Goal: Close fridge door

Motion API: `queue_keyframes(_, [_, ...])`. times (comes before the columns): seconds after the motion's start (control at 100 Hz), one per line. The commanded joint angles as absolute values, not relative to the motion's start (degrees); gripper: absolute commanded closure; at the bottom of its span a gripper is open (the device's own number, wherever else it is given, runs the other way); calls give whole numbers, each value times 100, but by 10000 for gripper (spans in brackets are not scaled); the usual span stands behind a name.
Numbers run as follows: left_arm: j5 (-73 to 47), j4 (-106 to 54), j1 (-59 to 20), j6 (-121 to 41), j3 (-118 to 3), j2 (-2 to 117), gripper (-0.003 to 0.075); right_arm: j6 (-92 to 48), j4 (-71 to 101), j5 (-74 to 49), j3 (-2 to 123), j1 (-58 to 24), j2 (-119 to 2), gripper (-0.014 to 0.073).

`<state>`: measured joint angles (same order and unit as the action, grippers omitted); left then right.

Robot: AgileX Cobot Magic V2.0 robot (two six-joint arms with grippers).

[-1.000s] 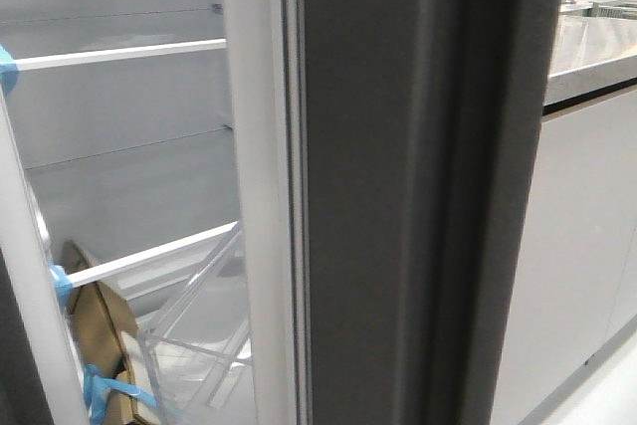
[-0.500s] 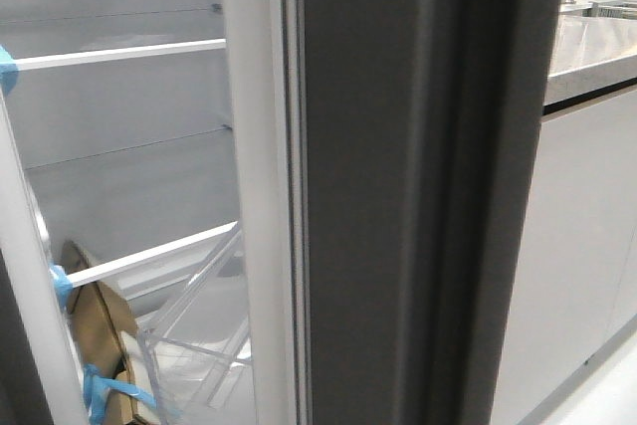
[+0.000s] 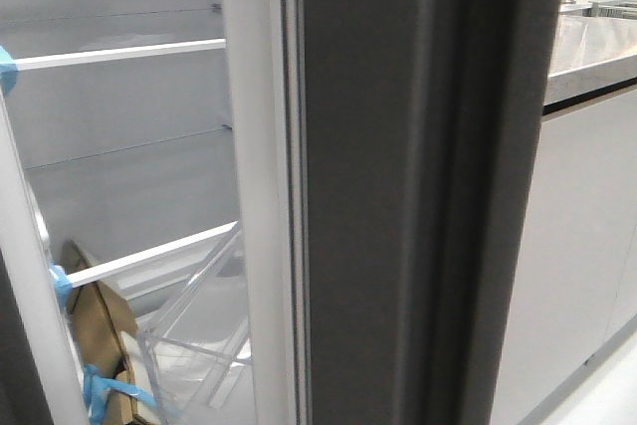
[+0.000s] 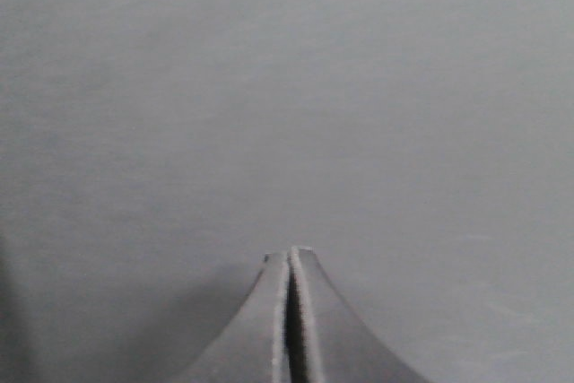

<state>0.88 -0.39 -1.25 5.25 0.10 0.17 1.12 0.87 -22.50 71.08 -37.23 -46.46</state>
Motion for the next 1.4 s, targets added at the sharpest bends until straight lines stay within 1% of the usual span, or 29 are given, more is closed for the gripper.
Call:
queue_keyframes(0.0, [528,-48,-112,545,170,126,741,111,104,-1919,7388,-3896,-4825,670])
queue_keyframes(0.14, [528,-48,-112,545,170,126,741,111,104,-1868,7483,-4065,-5107,670])
queue_keyframes(0.37, [528,-48,-112,545,170,126,741,111,111,-1620,7483,-4079,-5575,670])
queue_keyframes(0.62, [528,-48,-112,545,170,126,741,111,152,-920,7552,-4127,-6261,670])
queue_keyframes(0.84, [528,-48,-112,545,170,126,741,111,152,-895,8199,-4127,-7086,670])
queue_keyframes(1.1, [528,-48,-112,545,170,126,741,111,152,-286,9261,-4127,-8337,670])
queue_keyframes(1.23, [528,-48,-112,545,170,126,741,111,152,-208,9816,-4127,-8952,670])
queue_keyframes(1.39, [528,-48,-112,545,170,126,741,111,152,0,10121,-4127,-9457,670])
